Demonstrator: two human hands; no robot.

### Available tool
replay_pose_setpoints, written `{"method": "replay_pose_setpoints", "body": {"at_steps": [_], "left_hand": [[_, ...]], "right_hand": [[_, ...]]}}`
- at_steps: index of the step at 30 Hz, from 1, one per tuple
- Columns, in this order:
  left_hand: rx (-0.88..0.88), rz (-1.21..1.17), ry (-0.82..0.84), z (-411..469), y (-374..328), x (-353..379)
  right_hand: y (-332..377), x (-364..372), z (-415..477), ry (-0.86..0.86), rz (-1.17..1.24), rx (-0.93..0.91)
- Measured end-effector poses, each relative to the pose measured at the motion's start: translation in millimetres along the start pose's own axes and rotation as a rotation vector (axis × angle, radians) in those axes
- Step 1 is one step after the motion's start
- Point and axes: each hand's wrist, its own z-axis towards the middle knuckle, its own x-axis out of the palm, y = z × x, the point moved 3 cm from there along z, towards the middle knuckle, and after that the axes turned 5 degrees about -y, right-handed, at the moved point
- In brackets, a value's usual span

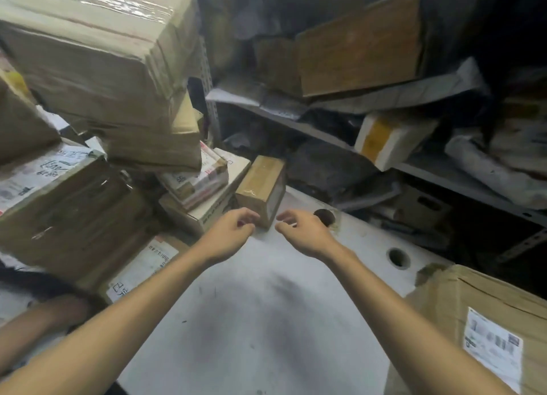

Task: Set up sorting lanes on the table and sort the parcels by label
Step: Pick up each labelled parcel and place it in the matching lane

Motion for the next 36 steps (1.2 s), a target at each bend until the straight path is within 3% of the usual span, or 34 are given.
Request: {"method": "replay_pose_setpoints", "body": {"at_steps": [5, 9, 19, 28, 36], "left_hand": [[0.095, 0.096, -0.128, 54.9, 6.6, 5.7], [0.022, 0.239, -0.15, 91.9, 16.2, 16.5], [-0.123, 0.307, -0.272, 146.0, 30.3, 45.8], [-0.074, 0.047, -0.33, 116.9, 17.7, 21.4], [-0.189, -0.334, -0.292, 75.4, 6.9, -11.0]], "right_hand": [[-15.6, 13.8, 49.6, 0.023, 0.073, 0.051], [-28.5, 24.8, 76.3, 0.05, 0.09, 0.084], [-42.5, 45.5, 100.8, 0.12, 0.129, 0.12], [-35.2, 31.7, 86.5, 0.11, 0.152, 0.16], [-15.2, 9.9, 58.0, -0.134, 0.247, 0.229]]}}
